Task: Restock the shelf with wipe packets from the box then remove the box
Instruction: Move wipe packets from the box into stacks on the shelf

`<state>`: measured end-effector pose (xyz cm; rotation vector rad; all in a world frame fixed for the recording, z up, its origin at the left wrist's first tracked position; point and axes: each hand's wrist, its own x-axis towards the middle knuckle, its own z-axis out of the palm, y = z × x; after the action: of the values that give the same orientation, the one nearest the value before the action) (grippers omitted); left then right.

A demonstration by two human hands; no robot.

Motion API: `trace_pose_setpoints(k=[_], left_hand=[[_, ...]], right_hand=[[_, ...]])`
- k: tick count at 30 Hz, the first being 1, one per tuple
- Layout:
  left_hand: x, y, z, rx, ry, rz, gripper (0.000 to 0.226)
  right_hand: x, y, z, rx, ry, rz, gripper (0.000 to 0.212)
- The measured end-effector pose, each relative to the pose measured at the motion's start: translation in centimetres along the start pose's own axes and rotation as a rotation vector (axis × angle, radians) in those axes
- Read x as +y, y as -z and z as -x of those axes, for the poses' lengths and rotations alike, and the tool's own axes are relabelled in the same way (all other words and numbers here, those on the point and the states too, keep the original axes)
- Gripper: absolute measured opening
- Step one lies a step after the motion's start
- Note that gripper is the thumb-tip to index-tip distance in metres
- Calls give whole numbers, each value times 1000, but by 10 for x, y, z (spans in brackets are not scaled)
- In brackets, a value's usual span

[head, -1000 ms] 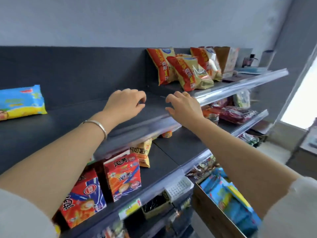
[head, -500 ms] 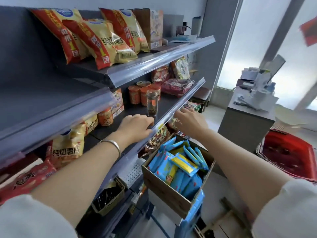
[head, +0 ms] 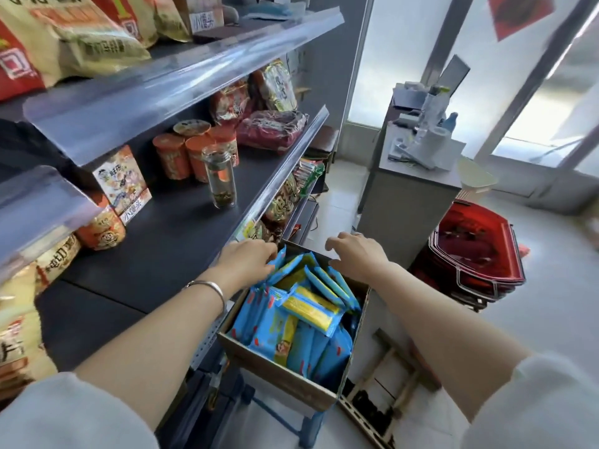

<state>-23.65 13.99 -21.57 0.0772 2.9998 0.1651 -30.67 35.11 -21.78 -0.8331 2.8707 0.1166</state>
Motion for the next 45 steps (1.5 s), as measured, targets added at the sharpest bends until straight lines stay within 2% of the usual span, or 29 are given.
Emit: trace_pose_setpoints(k=[5, 11, 18, 22, 30, 32, 35, 38, 41, 45], left_hand=[[-5, -26, -23, -65, 34, 14, 21], [-6, -61, -32, -155, 102, 13, 23], [-5, -97, -17, -234, 232, 40, 21], [-2, -114, -6, -282, 330, 65, 28], [14, -134, 4, -235, 424, 124, 30], [16, -141, 4, -210, 473, 179, 33], [21, -148, 1, -229, 578, 301, 33], [25, -150, -1, -290, 593, 334, 30], [26, -139, -3, -298, 567, 349, 25], [20, -103, -1, -169, 574, 356, 20]], right_hand=[[7, -30, -26, -93, 31, -32, 29], [5, -64, -52, -216, 151, -13, 32], [-14, -99, -54, -242, 311, 15, 34], [-28, -105, -45, -291, 314, 37, 39], [-51, -109, -27, -393, 251, 167, 85], [-53, -117, -24, -374, 221, 165, 78], [-53, -116, -23, -345, 212, 130, 42], [-42, -102, -23, -322, 215, 39, 9], [-27, -89, -26, -265, 111, -62, 7], [-10, -71, -35, -217, -49, -293, 15]])
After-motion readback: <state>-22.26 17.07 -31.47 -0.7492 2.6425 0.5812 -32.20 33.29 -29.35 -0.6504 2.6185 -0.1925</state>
